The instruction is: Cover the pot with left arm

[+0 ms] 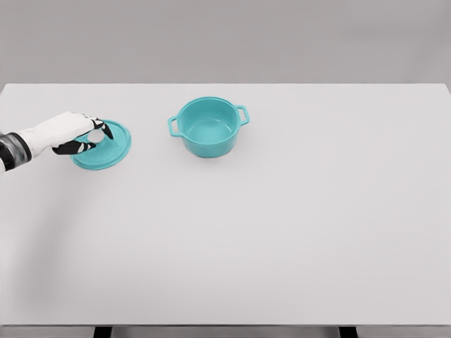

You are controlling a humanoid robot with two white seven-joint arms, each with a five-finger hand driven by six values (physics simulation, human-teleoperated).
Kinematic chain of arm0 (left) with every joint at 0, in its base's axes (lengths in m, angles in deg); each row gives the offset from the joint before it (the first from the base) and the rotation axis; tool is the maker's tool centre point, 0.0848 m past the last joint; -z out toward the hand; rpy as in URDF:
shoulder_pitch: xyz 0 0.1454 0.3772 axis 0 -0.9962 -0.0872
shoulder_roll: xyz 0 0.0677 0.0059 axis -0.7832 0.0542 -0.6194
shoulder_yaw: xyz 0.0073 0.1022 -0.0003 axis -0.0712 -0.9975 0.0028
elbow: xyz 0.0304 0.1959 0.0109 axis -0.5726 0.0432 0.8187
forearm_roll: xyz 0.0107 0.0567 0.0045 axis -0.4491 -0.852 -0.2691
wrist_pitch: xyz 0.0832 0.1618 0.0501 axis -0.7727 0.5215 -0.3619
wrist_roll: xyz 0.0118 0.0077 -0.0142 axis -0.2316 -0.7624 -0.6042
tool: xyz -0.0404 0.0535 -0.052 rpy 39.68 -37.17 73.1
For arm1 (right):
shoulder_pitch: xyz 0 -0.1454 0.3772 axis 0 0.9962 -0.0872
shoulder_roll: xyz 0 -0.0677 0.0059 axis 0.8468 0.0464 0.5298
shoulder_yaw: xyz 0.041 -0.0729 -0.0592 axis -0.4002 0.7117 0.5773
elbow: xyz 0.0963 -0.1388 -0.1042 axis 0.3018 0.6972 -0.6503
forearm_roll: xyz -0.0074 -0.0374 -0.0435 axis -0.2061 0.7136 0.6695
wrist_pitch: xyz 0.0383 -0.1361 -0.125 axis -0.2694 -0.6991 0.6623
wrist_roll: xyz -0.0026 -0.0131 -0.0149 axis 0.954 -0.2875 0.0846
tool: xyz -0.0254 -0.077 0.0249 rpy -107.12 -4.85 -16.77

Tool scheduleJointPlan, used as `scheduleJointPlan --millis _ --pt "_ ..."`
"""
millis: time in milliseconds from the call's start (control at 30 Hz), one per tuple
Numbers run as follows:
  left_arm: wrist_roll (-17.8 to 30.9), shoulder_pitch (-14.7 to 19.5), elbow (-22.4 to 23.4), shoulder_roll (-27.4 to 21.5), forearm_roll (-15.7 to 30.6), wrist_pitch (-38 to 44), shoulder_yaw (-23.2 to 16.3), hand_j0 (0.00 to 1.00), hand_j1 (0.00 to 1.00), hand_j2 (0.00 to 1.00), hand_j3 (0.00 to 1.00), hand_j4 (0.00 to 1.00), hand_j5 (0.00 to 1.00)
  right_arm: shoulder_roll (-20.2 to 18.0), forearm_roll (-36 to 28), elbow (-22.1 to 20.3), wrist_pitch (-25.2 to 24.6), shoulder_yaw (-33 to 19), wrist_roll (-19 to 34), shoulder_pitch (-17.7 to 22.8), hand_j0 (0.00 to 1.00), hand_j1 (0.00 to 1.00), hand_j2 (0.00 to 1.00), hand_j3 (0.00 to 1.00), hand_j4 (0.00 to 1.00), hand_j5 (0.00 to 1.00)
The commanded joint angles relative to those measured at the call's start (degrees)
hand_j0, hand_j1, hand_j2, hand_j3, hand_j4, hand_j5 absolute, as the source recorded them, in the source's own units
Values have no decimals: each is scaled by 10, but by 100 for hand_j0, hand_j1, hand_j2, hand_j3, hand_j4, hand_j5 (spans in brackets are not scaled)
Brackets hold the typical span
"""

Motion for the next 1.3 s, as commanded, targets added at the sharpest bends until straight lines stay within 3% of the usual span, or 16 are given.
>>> scheduleJointPlan --millis 0,800,1267 --pt "0 0 -2 0 4 1 1 55 55 55 55 55 55 0 0 0 0 0 0 0 100 100 100 100 100 100" --pt "-1 17 -10 -7 6 1 1 49 49 49 49 49 49 0 0 0 0 0 0 0 100 100 100 100 100 100" --pt "-2 31 -69 -25 4 1 0 48 48 48 48 48 48 0 0 1 0 0 0 0 100 100 100 100 100 100"
